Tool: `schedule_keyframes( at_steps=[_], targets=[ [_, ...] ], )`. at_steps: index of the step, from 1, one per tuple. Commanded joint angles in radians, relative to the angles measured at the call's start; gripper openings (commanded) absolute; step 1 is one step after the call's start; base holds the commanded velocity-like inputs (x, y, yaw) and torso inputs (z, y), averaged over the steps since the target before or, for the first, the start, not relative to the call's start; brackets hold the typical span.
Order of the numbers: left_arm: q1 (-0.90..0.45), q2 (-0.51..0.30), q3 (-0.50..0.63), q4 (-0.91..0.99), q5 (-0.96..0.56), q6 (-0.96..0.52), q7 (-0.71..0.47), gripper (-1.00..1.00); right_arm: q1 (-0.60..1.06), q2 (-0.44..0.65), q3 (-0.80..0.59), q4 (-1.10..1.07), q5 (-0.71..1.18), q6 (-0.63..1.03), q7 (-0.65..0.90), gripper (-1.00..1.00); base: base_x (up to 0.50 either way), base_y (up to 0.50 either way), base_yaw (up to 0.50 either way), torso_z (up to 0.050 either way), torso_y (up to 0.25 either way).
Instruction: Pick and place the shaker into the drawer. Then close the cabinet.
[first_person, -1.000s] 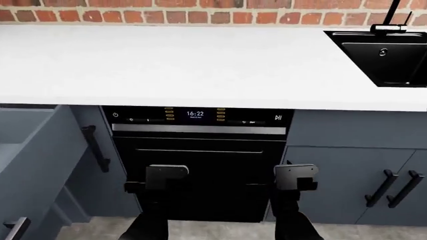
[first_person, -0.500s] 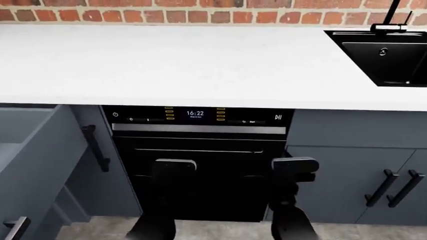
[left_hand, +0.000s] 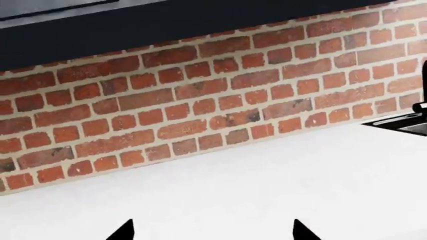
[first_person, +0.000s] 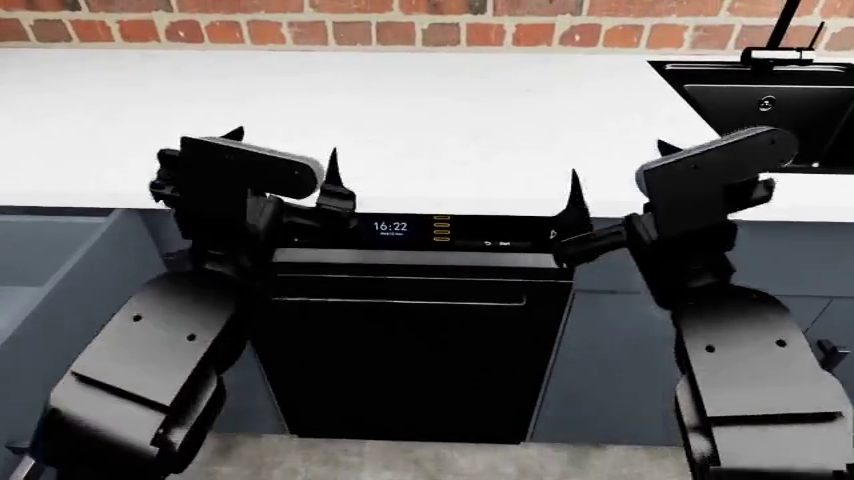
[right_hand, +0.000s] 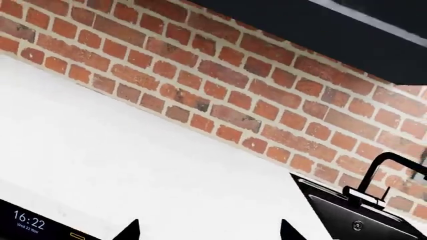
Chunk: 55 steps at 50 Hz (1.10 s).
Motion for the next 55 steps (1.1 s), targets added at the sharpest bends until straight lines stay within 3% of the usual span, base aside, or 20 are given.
schedule_keyframes(
  at_steps=[1, 8, 13, 17, 29, 45, 55],
  targets=[
    [-0.288, -0.144, -0.104, 0.388, -0.082, -0.402, 0.068, 1.00, 0.350, 0.163, -0.037, -0.380, -0.020, 0.480, -0.187, 1.00, 0.00, 0.00, 0.00, 0.000, 0.000],
    [-0.463, -0.170, -0.107, 0.274, -0.053, -0.383, 0.093, 1.00, 0.637, 0.200, -0.127, -0.237, -0.027, 0.479, -0.223, 1.00, 0.00, 0.00, 0.00, 0.000, 0.000],
    [-0.709, -0.211, -0.025, 0.060, -0.004, -0.341, 0.180, 1.00, 0.864, 0.239, -0.253, -0.077, -0.043, 0.431, -0.276, 1.00, 0.00, 0.00, 0.00, 0.000, 0.000],
    [-0.813, -0.218, -0.011, -0.064, 0.028, -0.297, 0.199, 1.00, 1.014, 0.228, -0.311, 0.048, -0.053, 0.369, -0.300, 1.00, 0.00, 0.00, 0.00, 0.000, 0.000],
    [-0.866, -0.249, -0.041, -0.177, 0.069, -0.229, 0.179, 1.00, 1.198, 0.191, -0.385, 0.196, -0.078, 0.295, -0.318, 1.00, 0.00, 0.00, 0.00, 0.000, 0.000],
    [-0.835, -0.222, -0.060, -0.188, 0.055, -0.199, 0.166, 1.00, 1.244, 0.182, -0.457, 0.182, -0.110, 0.333, -0.329, 1.00, 0.50, 0.02, 0.00, 0.000, 0.000],
    [-0.809, -0.214, -0.067, -0.173, 0.041, -0.201, 0.163, 1.00, 1.235, 0.202, -0.473, 0.128, -0.112, 0.336, -0.345, 1.00, 0.49, 0.33, 0.00, 0.000, 0.000]
  ],
)
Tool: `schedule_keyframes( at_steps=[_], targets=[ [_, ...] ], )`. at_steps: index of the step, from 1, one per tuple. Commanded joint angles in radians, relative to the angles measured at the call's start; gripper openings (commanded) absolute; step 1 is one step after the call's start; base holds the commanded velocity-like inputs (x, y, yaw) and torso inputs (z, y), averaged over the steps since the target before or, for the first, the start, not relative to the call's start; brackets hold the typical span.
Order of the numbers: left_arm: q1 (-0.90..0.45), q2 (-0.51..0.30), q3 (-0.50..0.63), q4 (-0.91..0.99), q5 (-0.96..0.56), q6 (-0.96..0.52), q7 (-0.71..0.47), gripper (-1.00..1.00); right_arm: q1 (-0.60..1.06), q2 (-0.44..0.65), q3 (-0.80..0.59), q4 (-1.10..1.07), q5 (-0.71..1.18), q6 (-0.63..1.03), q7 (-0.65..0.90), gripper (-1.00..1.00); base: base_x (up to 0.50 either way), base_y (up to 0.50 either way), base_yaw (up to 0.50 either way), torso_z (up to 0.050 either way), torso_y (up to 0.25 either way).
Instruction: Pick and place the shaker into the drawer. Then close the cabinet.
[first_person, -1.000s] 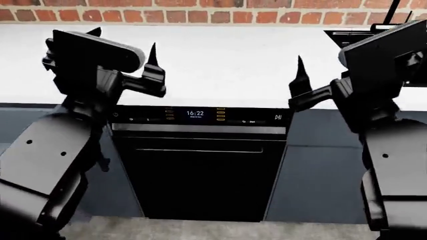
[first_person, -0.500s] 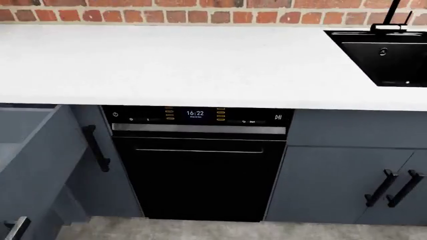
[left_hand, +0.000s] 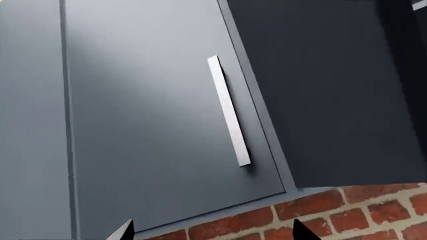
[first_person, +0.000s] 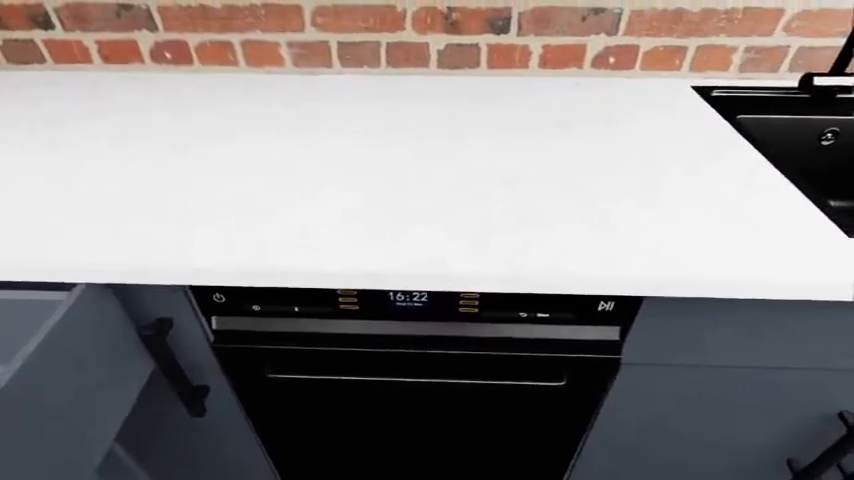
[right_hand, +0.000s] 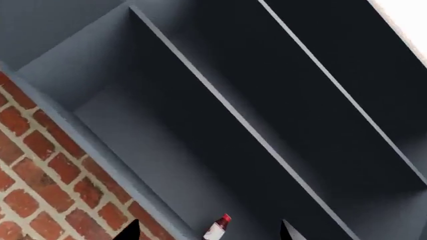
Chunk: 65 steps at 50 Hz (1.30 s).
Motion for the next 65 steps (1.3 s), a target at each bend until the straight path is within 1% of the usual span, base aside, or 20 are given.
schedule_keyframes(
  at_steps=[1, 14, 36, 41, 45, 52, 55, 58, 61, 63, 65],
  targets=[
    [0.010, 0.017, -0.011, -0.027, -0.003, 0.030, 0.005, 1.00, 0.022, 0.008, -0.030, -0.020, -0.009, 0.005, -0.021, 1.00, 0.49, 0.36, 0.00, 0.000, 0.000],
    [-0.004, 0.026, -0.006, -0.009, -0.011, 0.014, 0.004, 1.00, 0.014, 0.017, -0.021, -0.044, -0.009, 0.034, -0.024, 1.00, 0.48, 0.35, 0.00, 0.000, 0.000],
    [0.017, 0.020, -0.027, 0.023, -0.030, -0.001, -0.002, 1.00, 0.003, 0.025, -0.040, -0.077, -0.014, 0.061, -0.033, 1.00, 0.50, 0.01, 0.00, 0.000, 0.001],
    [0.024, 0.015, -0.034, 0.036, -0.033, -0.010, -0.006, 1.00, -0.006, 0.020, -0.020, -0.085, -0.009, 0.059, -0.026, 1.00, 0.50, -0.03, 0.00, 0.000, 0.000],
    [0.028, 0.011, -0.047, 0.061, -0.041, -0.027, -0.013, 1.00, -0.011, 0.013, -0.002, -0.091, -0.006, 0.056, -0.016, 1.00, 0.00, 0.00, 0.00, 0.000, 0.005],
    [-0.001, 0.008, -0.073, 0.074, -0.037, -0.045, -0.039, 1.00, -0.009, 0.009, 0.008, -0.087, -0.011, 0.067, -0.004, 1.00, 0.00, 0.00, 0.00, 0.000, 0.000],
    [-0.041, 0.015, -0.115, 0.095, -0.037, -0.055, -0.073, 1.00, -0.007, 0.012, 0.011, -0.093, -0.011, 0.079, -0.007, 1.00, 0.00, 0.00, 0.00, 0.000, 0.000],
    [-0.127, 0.021, -0.144, 0.105, -0.031, -0.063, -0.100, 1.00, -0.002, 0.013, 0.015, -0.094, -0.012, 0.085, -0.007, 1.00, 0.00, 0.00, 0.00, 0.000, 0.000],
    [-0.278, 0.049, -0.139, 0.068, -0.016, -0.040, -0.116, 1.00, 0.006, 0.011, 0.012, -0.089, -0.012, 0.089, -0.010, 1.00, 0.00, 0.00, 0.00, 0.000, 0.000],
    [-0.379, 0.079, -0.116, 0.032, -0.019, -0.003, -0.094, 1.00, 0.007, 0.008, 0.015, -0.087, -0.012, 0.090, -0.008, 1.00, 0.00, 0.00, 0.00, 0.000, 0.000],
    [-0.498, 0.128, -0.105, -0.022, -0.042, 0.025, -0.062, 1.00, 0.002, 0.005, 0.022, -0.092, -0.010, 0.095, -0.005, 1.00, 0.00, 0.00, 0.00, 0.000, 0.000]
  ],
)
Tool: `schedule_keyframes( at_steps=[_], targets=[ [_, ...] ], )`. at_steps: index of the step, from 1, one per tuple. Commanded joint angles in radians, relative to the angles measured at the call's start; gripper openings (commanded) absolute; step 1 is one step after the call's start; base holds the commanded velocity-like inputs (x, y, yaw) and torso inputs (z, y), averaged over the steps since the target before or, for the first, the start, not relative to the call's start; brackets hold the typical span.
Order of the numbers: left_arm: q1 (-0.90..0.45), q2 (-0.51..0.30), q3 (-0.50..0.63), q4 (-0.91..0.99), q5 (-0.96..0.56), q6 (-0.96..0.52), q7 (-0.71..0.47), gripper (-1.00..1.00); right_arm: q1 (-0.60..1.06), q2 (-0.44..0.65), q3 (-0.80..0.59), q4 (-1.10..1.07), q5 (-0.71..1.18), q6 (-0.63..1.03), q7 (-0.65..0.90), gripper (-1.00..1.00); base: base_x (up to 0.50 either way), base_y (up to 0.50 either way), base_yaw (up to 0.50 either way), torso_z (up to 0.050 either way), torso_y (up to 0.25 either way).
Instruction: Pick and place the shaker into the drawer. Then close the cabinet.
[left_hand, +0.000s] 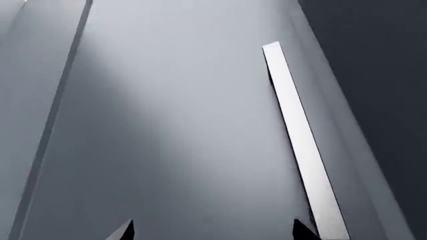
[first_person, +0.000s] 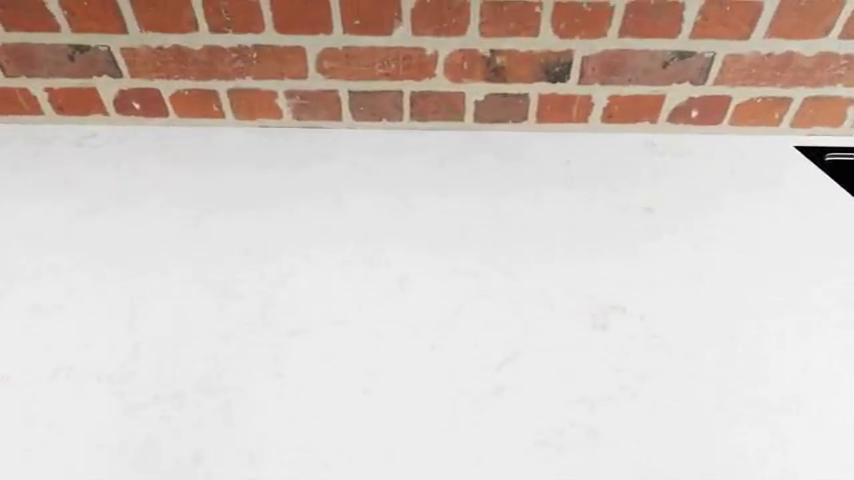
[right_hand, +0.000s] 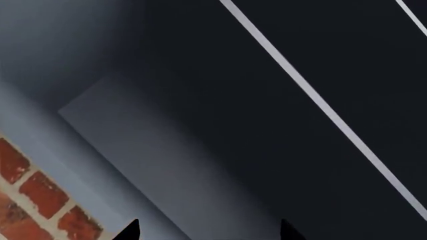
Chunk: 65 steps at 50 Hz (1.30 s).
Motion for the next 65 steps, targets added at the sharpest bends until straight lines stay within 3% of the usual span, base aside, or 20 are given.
schedule_keyframes(
  at_steps=[1, 6, 8, 9, 14, 19, 24, 28, 32, 34, 40, 41, 42, 53, 62, 64, 65],
  targets=[
    [-0.407, 0.124, 0.012, -0.152, -0.002, 0.123, 0.033, 1.00, 0.006, -0.010, 0.018, 0.001, 0.000, 0.017, -0.001, 1.00, 0.00, 0.00, 0.00, 0.000, 0.000],
    [-0.679, 0.279, 0.038, -0.514, -0.013, 0.395, 0.149, 1.00, 0.003, -0.006, 0.037, -0.014, 0.005, 0.032, -0.004, 1.00, 0.00, 0.00, 0.00, 0.000, 0.000],
    [-0.688, 0.389, -0.097, -0.524, 0.016, 0.370, 0.249, 1.00, 0.000, -0.004, 0.046, -0.018, 0.006, 0.037, -0.003, 1.00, 0.00, 0.00, 0.00, 0.000, 0.000],
    [-0.688, 0.422, -0.128, -0.522, -0.041, 0.331, 0.268, 1.00, -0.002, -0.003, 0.051, -0.019, 0.006, 0.039, -0.001, 1.00, 0.00, 0.00, 0.00, 0.000, 0.000],
    [-0.688, 0.518, -0.134, -0.618, -0.353, 0.258, 0.289, 1.00, -0.023, 0.002, 0.081, -0.051, 0.006, 0.065, 0.007, 1.00, 0.00, 0.00, 0.00, 0.000, 0.000],
    [-0.688, 0.520, 0.103, -0.825, -0.558, 0.369, 0.315, 1.00, -0.064, 0.006, 0.120, -0.104, 0.006, 0.110, 0.015, 1.00, 0.00, 0.00, 0.00, 0.000, 0.004],
    [-0.688, 0.520, 0.445, -1.049, -0.642, 0.551, 0.359, 1.00, -0.122, 0.015, 0.155, -0.173, 0.007, 0.165, 0.017, 1.00, 0.00, 0.00, 0.00, 0.000, 0.002],
    [-0.688, 0.520, 0.675, -1.116, -0.763, 0.676, 0.326, 1.00, -0.161, 0.053, 0.172, -0.273, 0.001, 0.261, 0.000, 1.00, 0.00, 0.00, 0.00, 0.000, 0.000],
    [-0.688, 0.520, 0.675, -1.116, -0.763, 0.676, 0.326, 1.00, -0.205, 0.109, 0.198, -0.396, -0.013, 0.385, -0.017, 1.00, 0.00, 0.00, 0.00, 0.000, 0.000],
    [-0.688, 0.520, 0.675, -1.116, -0.763, 0.676, 0.326, 1.00, -0.253, 0.126, 0.220, -0.427, -0.112, 0.401, -0.098, 1.00, 0.00, 0.00, 0.00, 0.000, 0.000],
    [-0.688, 0.520, 0.675, -1.116, -0.763, 0.676, 0.326, 1.00, -0.313, 0.084, 0.190, -0.381, -1.012, 0.397, -0.985, 1.00, 0.00, 0.00, 0.00, 0.000, 0.000],
    [-0.688, 0.520, 0.675, -1.116, -0.763, 0.676, 0.326, 1.00, -0.316, 0.100, 0.198, -0.382, -1.162, 0.399, -1.062, 1.00, 0.00, 0.00, 0.00, 0.000, 0.000],
    [-0.688, 0.520, 0.675, -1.116, -0.763, 0.676, 0.326, 1.00, -0.331, 0.123, 0.213, -0.393, -1.228, 0.400, -1.063, 1.00, 0.00, 0.00, 0.00, 0.000, 0.000],
    [-0.688, 0.520, 0.675, -1.116, -0.763, 0.676, 0.326, 1.00, -0.597, 0.273, 0.440, -0.529, -1.162, 0.401, -1.063, 1.00, 0.00, 0.00, 0.00, 0.000, 0.000],
    [-0.688, 0.520, 0.675, -1.116, -0.763, 0.676, 0.326, 1.00, -0.550, 0.194, 0.377, -0.506, -1.188, 0.401, -1.063, 1.00, 0.00, 0.00, 0.00, 0.000, 0.000],
    [-0.687, 0.520, 0.975, -1.104, -1.063, 0.976, 0.082, 1.00, -0.505, 0.149, 0.330, -0.487, -1.198, 0.401, -1.063, 1.00, 0.00, 0.00, 0.00, 0.000, 0.000],
    [-0.676, 0.520, 1.125, -1.146, -1.213, 1.094, 0.057, 1.00, -0.484, 0.123, 0.302, -0.476, -1.208, 0.401, -1.063, 1.00, 0.00, 0.00, 0.00, 0.000, 0.000]
  ],
)
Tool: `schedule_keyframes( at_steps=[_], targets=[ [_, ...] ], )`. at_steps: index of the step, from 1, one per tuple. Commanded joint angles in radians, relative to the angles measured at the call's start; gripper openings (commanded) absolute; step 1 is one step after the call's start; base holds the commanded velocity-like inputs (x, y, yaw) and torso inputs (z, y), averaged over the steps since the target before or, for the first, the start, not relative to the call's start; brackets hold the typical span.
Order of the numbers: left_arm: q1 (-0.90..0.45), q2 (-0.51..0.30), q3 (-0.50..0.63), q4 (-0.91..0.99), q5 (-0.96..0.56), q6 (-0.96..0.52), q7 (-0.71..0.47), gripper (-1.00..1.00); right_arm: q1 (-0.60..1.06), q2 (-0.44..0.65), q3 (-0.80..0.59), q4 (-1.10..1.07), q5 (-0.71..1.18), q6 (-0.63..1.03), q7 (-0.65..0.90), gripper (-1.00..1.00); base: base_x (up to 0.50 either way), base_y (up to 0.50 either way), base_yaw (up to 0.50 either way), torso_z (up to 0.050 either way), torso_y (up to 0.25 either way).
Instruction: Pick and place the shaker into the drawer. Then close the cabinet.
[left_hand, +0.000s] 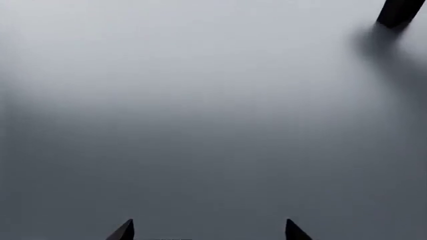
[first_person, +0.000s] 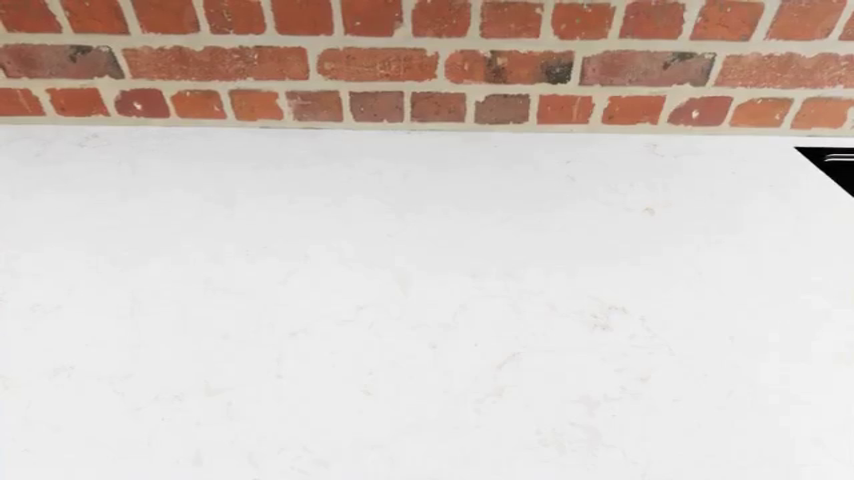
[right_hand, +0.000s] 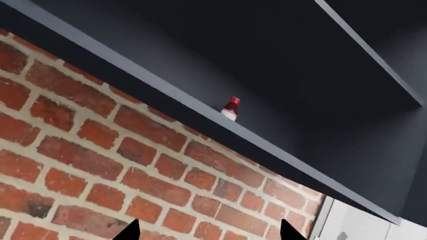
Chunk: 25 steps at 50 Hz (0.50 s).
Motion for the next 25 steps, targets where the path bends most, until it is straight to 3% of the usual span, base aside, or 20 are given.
schedule_keyframes(
  at_steps=[1, 2, 3, 6, 7, 9, 11, 14, 17, 25],
  targets=[
    [0.042, 0.049, 0.661, -0.138, -0.623, 0.396, -0.219, 1.00, 0.060, -0.117, -0.090, 0.030, -0.114, 0.006, -0.075, 1.00, 0.00, 0.00, 0.00, 0.000, 0.000],
    [0.072, -0.028, 0.811, -0.035, -0.773, 0.432, -0.316, 1.00, 0.073, -0.143, -0.111, 0.040, -0.126, 0.006, -0.075, 1.00, 0.00, 0.00, 0.00, 0.000, 0.000],
    [0.112, -0.178, 0.957, 0.115, -0.826, 0.495, -0.466, 1.00, 0.089, -0.189, -0.138, 0.054, -0.142, 0.002, -0.073, 1.00, 0.00, 0.00, 0.00, 0.000, 0.000],
    [0.247, -0.628, 1.039, 0.565, -0.719, 0.589, -0.916, 1.00, 0.056, -0.335, -0.099, 0.077, 0.031, -0.098, 0.119, 1.00, 0.00, 0.00, 0.00, 0.000, 0.000],
    [0.286, -0.778, 1.066, 0.715, -0.684, 0.611, -0.997, 1.00, 0.037, -0.387, -0.068, 0.097, 0.108, -0.154, 0.196, 1.00, 0.00, 0.00, 0.00, 0.000, 0.000],
    [0.291, -1.077, 1.109, 1.015, -0.603, 0.575, -1.052, 1.00, 0.006, -0.476, -0.021, 0.152, 0.235, -0.259, 0.319, 1.00, 0.00, 0.00, 0.00, 0.000, 0.000],
    [0.253, -1.223, 1.106, 1.315, -0.589, 0.523, -1.041, 1.00, -0.010, -0.537, 0.007, 0.204, 0.317, -0.336, 0.400, 1.00, 0.00, 0.00, 0.00, 0.000, 0.000],
    [0.178, -1.392, 1.061, 1.710, -0.565, 0.458, -1.068, 1.00, -0.036, -0.600, 0.039, 0.270, 0.407, -0.425, 0.488, 1.00, 0.00, 0.00, 0.00, 0.000, 0.000],
    [0.177, -1.461, 1.053, 1.743, -0.516, 0.464, -1.101, 1.00, -0.054, -0.629, 0.050, 0.301, 0.452, -0.466, 0.525, 1.00, 0.00, 0.00, 0.00, 0.000, 0.000],
    [0.257, -1.495, 1.105, 1.645, -0.339, 0.515, -1.216, 1.00, -0.073, -0.594, -0.064, 0.311, 0.450, -0.410, 0.406, 1.00, 0.00, 0.00, 0.00, 0.000, 0.000]
  ],
)
